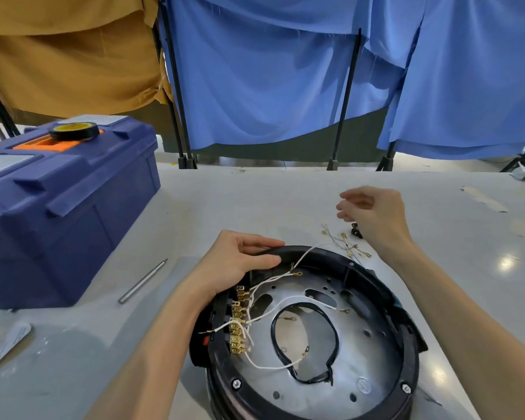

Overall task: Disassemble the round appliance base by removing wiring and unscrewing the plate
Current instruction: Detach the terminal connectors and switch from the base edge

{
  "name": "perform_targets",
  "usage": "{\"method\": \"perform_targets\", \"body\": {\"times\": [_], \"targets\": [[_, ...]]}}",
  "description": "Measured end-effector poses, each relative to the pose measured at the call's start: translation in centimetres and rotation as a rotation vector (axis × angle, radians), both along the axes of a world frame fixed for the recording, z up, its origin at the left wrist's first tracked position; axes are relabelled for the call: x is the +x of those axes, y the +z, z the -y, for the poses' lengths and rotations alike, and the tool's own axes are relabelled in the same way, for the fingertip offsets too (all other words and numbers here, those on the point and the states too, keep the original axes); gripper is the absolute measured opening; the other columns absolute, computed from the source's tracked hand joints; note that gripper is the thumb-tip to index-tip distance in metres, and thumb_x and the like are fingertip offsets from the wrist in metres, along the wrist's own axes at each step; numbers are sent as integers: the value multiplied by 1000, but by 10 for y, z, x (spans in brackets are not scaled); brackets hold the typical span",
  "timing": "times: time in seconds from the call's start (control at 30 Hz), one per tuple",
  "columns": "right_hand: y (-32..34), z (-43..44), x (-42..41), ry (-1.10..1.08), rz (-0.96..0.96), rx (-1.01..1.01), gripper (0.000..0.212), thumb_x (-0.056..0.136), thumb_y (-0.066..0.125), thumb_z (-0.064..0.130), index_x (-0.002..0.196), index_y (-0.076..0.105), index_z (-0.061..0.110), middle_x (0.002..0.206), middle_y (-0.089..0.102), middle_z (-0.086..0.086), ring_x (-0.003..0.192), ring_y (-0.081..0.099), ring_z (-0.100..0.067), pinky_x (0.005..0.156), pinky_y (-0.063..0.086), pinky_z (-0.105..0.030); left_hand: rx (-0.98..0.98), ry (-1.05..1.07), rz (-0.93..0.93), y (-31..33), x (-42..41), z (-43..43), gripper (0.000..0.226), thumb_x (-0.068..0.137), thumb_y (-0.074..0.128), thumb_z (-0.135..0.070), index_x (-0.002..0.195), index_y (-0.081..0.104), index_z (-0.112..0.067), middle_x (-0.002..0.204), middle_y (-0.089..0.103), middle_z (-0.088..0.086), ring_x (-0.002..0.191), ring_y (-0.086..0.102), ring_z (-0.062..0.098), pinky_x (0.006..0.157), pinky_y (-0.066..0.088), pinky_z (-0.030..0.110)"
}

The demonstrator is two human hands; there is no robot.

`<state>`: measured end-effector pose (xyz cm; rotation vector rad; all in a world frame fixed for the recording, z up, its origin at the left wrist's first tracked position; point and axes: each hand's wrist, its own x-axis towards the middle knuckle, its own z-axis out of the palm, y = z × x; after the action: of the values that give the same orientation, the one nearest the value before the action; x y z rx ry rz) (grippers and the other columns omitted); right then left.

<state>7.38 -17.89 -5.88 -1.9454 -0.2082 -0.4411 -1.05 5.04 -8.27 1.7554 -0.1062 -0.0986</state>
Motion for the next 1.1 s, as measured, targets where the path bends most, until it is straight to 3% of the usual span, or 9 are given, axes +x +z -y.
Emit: {"method": "perform_targets", "body": {"times": [0.1, 0.2, 0.3, 0.4, 0.6, 0.73, 0.9, 1.0, 1.1], "targets": [[29, -20, -39, 320, 65, -41, 7, 79, 74, 1, 86, 73, 4, 75, 73, -12, 64, 69, -21, 64, 56, -26, 39, 86, 65, 0, -1, 9, 20, 72, 81, -14, 90, 78, -22, 83, 77, -2, 79, 73, 11, 72, 54, 19], [41, -40, -76, 719, -29, -266, 8, 76, 79, 9, 83, 77, 7, 78, 76, -4, 75, 71, -19, 75, 58, -31, 46, 235, 151, 1, -5, 14, 10, 67, 80, -17, 66, 76, -26, 63, 73, -6, 59, 66, 4, 56, 48, 13], [35, -57, -98, 917, -137, -501, 10, 76, 79, 9, 85, 77, 6, 72, 72, 18, 66, 64, 1, 67, 49, -13, 42, 291, 147, 2, -13, 10, 25, 77, 71, -13, 58, 75, -29, 58, 71, -6, 52, 65, 1, 48, 45, 11], [32, -68, -109, 896, -146, -644, 10, 76, 79, 13, 85, 76, 9, 68, 66, 10, 56, 53, 6, 58, 39, -8, 14, 188, 79, 1, -24, 7, 32, 79, 64, 0, 69, 76, -28, 67, 74, -5, 60, 69, 3, 51, 48, 12], [36, -69, -116, 832, -157, -804, 8, 78, 75, 7, 86, 74, 8, 71, 68, -1, 66, 59, -3, 66, 48, -18, 34, 122, 40, 0, -27, 6, 40, 74, 60, 11, 90, 74, -23, 76, 76, -8, 71, 71, 4, 57, 51, 13], [31, -72, -121, 809, -131, -784, 6, 82, 73, 13, 82, 75, 8, 54, 57, 8, 53, 55, 10, 57, 38, -7, 134, 110, 36, -1, -29, 10, 55, 57, 62, -7, 109, 70, -22, 90, 76, -6, 87, 71, 5, 72, 56, 21], [22, -77, -126, 711, -73, -818, 10, 76, 66, 3, 74, 73, 10, 57, 53, 5, 58, 47, -1, 59, 41, -25, 171, 140, 43, 0, -29, 10, 53, 63, 61, -11, 113, 71, -23, 98, 75, -4, 96, 69, 9, 81, 55, 27], [23, -76, -127, 597, -12, -859, 23, 68, 60, 1, 56, 57, 20, 58, 45, 7, 69, 55, -21, 61, 42, -28, 193, 123, 61, 0, -29, 9, 45, 68, 64, -7, 105, 73, -31, 94, 76, -7, 94, 70, 8, 80, 55, 26], [21, -56, -115, 473, -46, -847, 21, 66, 62, 0, 55, 63, 18, 59, 58, -2, 67, 56, -25, 58, 46, -28, 219, 126, 74, -2, -27, 9, 38, 83, 66, -1, 108, 72, -30, 95, 76, -7, 94, 71, 11, 87, 55, 32]]}}
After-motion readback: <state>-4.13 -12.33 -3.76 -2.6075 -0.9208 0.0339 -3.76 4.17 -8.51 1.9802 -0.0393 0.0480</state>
